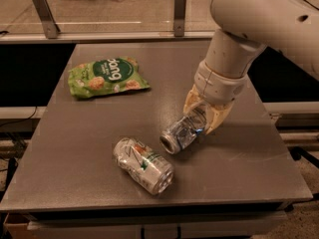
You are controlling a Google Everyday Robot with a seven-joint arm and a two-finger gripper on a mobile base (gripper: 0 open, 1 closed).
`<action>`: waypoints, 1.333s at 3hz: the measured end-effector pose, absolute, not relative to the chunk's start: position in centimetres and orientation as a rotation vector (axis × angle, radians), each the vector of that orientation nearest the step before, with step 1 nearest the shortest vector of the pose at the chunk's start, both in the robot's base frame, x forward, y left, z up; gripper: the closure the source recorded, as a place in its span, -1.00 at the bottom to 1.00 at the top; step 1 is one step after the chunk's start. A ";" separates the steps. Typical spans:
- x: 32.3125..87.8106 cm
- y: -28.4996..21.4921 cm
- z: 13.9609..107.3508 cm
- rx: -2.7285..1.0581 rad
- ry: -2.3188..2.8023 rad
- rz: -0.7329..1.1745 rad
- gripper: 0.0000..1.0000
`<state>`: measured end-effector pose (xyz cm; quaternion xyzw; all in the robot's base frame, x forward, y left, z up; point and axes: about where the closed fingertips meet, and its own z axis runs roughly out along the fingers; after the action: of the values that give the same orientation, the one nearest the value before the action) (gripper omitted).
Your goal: Move redbull can near 7up can
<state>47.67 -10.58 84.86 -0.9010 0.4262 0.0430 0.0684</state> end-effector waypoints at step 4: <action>46.6 -9.9 84.5 -2.735 1.292 0.138 -1.00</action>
Offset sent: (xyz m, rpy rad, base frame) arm -0.0144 0.0051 -0.0095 -0.0315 0.0409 0.0025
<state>46.56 -9.95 84.48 -0.9019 0.4259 0.0455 0.0569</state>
